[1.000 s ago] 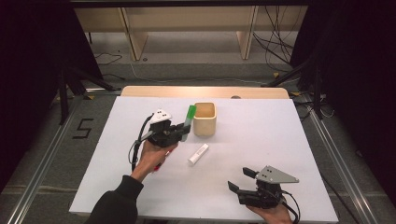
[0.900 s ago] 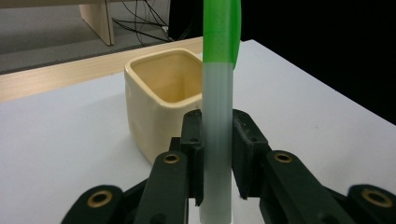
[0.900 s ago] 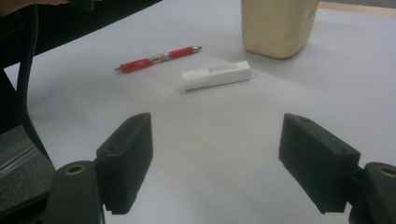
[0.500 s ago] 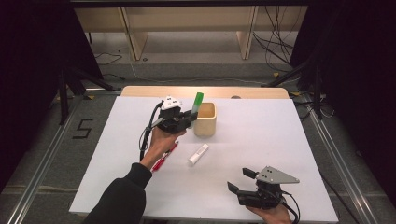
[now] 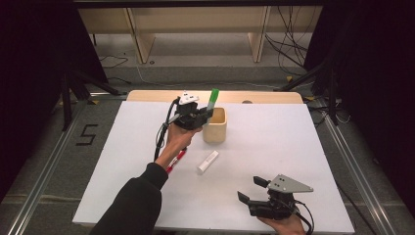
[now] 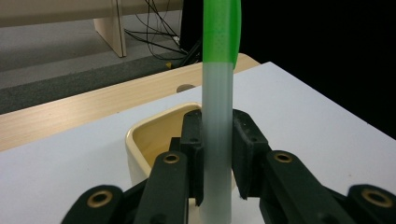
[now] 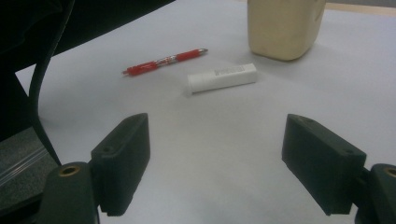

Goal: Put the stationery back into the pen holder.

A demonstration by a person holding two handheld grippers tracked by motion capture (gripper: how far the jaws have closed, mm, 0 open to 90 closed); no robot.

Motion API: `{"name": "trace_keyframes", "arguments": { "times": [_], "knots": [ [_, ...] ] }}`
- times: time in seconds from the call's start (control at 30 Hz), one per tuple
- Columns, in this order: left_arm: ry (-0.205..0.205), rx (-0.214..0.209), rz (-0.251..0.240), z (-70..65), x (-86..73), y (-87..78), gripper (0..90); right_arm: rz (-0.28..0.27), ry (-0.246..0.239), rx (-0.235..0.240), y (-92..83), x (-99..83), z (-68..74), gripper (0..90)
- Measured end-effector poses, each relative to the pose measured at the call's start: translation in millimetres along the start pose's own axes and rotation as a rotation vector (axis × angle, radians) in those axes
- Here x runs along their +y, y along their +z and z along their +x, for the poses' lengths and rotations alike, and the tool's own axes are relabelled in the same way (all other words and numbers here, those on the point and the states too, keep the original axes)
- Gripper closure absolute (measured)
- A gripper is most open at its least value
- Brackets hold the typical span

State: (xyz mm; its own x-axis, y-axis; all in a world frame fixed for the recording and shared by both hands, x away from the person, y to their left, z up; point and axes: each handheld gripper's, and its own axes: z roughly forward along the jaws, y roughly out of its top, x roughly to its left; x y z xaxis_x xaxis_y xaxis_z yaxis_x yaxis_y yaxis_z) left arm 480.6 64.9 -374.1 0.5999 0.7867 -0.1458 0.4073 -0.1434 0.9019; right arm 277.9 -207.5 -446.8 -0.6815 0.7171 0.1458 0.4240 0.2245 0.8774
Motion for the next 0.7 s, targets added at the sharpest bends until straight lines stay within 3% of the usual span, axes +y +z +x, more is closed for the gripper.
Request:
{"name": "trace_keyframes", "arguments": {
  "times": [0.2,0.53,0.7],
  "knots": [
    [-0.01,0.008,-0.007,2.6,6.0,8.9,76.2,-0.002,0.0,0.002,0.1,0.0,0.0,24.5],
    [0.03,0.031,-0.006,5.2,6.5,18.1,76.2,0.006,-0.007,0.008,1.6,-0.7,1.4,24.8],
    [0.027,0.022,-0.017,6.7,4.4,23.0,76.2,0.004,-0.007,0.007,1.2,-0.4,1.8,24.8]
  ]
}}
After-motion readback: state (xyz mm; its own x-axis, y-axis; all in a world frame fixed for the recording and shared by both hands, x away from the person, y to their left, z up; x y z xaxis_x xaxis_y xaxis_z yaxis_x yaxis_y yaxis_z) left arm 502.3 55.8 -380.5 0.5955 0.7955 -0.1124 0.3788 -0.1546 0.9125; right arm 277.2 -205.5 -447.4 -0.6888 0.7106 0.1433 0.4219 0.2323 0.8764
